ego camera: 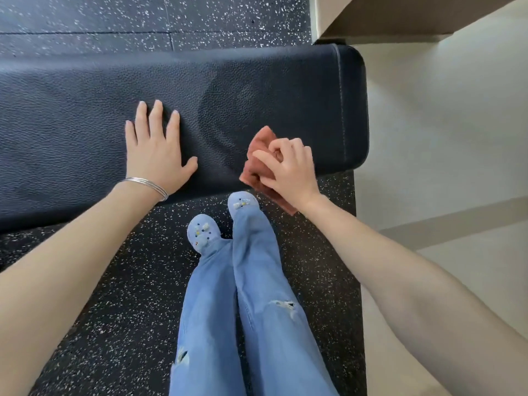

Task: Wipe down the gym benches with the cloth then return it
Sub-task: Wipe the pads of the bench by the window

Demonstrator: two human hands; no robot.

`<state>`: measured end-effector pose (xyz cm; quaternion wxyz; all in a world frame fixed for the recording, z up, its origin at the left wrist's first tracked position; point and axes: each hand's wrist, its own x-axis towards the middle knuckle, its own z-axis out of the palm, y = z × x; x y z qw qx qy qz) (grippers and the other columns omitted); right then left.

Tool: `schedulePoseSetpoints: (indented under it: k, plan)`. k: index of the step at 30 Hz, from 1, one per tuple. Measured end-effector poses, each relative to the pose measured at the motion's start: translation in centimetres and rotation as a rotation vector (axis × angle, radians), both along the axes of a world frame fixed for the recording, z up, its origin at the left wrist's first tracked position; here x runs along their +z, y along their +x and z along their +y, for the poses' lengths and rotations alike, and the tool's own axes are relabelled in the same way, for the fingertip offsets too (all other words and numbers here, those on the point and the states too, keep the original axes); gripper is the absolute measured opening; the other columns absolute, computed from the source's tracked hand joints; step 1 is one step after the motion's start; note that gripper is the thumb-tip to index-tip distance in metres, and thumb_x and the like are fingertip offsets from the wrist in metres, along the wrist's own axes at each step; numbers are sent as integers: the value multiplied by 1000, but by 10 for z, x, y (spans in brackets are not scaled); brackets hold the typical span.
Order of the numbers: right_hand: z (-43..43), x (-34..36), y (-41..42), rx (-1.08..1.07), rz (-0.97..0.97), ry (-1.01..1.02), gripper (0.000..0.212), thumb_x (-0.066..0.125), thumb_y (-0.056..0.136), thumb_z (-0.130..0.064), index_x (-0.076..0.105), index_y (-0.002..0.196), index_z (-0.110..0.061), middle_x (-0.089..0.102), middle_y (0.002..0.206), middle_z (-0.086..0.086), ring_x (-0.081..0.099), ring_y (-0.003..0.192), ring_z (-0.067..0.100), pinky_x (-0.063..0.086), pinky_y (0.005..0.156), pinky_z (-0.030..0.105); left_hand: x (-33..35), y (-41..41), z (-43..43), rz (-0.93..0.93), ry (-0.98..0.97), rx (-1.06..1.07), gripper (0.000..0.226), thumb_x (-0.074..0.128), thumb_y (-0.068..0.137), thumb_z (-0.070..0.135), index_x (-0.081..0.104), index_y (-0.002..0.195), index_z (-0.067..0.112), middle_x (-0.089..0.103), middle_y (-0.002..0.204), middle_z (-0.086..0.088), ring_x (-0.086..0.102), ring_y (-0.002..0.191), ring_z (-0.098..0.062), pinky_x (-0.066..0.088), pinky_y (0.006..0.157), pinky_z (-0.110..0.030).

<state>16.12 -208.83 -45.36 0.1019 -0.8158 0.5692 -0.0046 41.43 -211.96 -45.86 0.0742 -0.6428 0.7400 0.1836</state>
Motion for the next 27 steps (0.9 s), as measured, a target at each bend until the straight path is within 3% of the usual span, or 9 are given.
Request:
schedulePoseSetpoints:
  k: [6,10,15,21,24,27]
  plan:
    - [-6,-11,-95,-695,47,37,36,57,88,-36,56,120,-20,49,116,13,45,105,35,40,85,43,-3,2,1,-2,-12,-20,82,64,79,38,26,144,5,17,152,-24,10,141,-43,15,111,-59]
    - [-28,-19,-98,-1014,0,-47,37,52,91,-39,53,122,-19,47,119,13,43,108,34,41,86,45,-2,2,1,-12,-9,-9,82,64,79,38,26,144,5,17,153,-23,9,142,-43,14,112,-58]
    - [-60,-19,-97,-878,56,-66,38,49,92,-40,51,125,-22,46,122,12,42,111,34,38,89,43,-1,1,0,-6,-7,-13,82,63,79,38,26,144,4,17,153,-23,8,142,-43,14,112,-57]
    - [-161,-11,-78,-833,64,-15,38,44,94,-42,46,126,-23,43,126,10,41,115,32,38,93,43,-3,-2,1,-11,5,22,84,65,76,37,27,143,4,19,152,-24,10,141,-44,14,112,-59]
    - [-162,-4,-43,-589,145,-12,37,43,93,-43,47,122,-21,46,121,11,44,109,32,39,85,42,2,-8,0,-23,41,53,85,66,74,35,27,143,3,18,152,-24,9,142,-44,13,112,-59]
    - [-103,1,-1,-279,161,2,30,44,91,-40,56,111,-21,53,107,11,48,93,31,38,71,39,6,-12,-2,-27,86,78,86,68,72,32,28,143,3,18,152,-24,7,142,-43,14,112,-60]
